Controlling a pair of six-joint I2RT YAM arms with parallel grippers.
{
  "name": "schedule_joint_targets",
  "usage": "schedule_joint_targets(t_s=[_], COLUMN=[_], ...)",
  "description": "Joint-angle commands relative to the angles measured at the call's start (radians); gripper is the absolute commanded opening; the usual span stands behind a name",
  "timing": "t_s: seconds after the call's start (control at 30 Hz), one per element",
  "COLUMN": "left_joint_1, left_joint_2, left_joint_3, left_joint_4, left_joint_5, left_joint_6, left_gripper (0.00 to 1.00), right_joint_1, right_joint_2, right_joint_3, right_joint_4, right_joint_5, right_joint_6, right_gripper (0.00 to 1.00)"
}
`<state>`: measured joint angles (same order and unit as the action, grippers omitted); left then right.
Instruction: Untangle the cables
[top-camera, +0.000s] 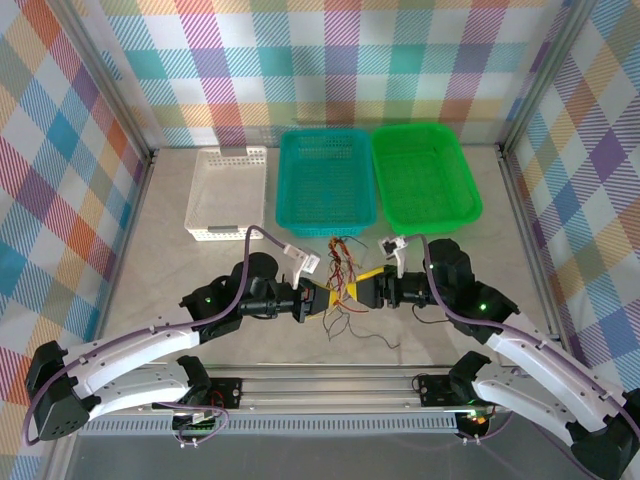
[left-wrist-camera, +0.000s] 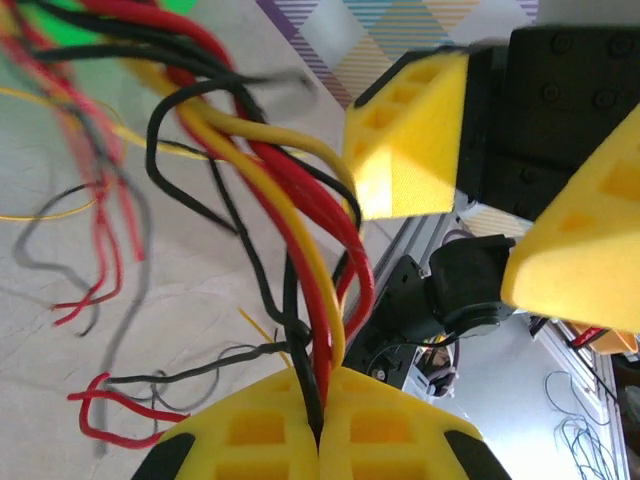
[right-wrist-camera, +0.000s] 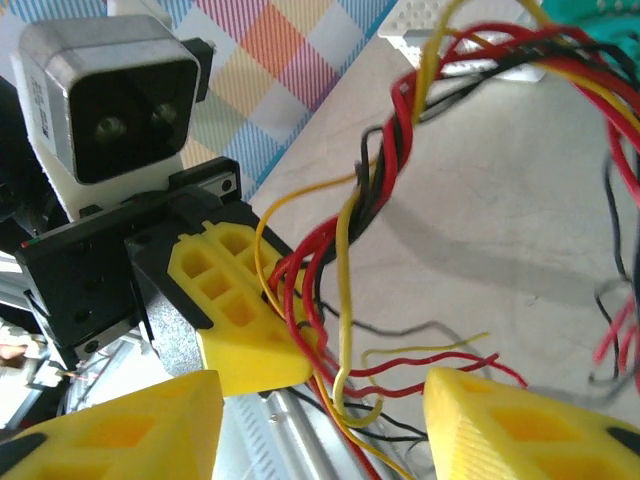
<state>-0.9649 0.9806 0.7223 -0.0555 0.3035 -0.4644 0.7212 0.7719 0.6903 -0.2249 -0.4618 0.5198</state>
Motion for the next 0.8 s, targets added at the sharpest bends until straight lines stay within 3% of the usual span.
schedule_joint_targets(t_s=[0.0, 0.4, 0.5, 0.63, 0.77], left_joint_1=[0.007, 0.007, 0.007, 0.008, 0.007], left_joint_2=[0.001, 0.014, 0.007, -0.013, -0.052], left_joint_3=[0.004, 0.012, 0.006, 0.006, 0.035], left_joint_4=[0.068, 0.072, 0.069, 0.037, -0.09], left_joint_5=[0.001, 0.065, 0.071, 0.054, 0.004], left_joint_6=[-0.017, -0.02, -0.02, -0.012, 0.025], left_gripper=[0.0, 0.0, 0.0, 0.0, 0.0], right_joint_1=[0.006, 0.006, 0.005, 0.006, 0.005], right_joint_2=[-0.009, 0.119, 0.145, 0.133, 0.052], right_joint_3=[-0.016, -0.031, -0.032, -0.029, -0.013], right_joint_4=[0.043, 0.175, 0.217, 0.207, 0.064], right_joint_5=[-0.055, 0.028, 0.025, 0.034, 0.166], right_joint_6=[0.013, 0.015, 0.022, 0.011, -0.03], right_gripper=[0.59, 0.61, 0.44, 0.0, 0.0])
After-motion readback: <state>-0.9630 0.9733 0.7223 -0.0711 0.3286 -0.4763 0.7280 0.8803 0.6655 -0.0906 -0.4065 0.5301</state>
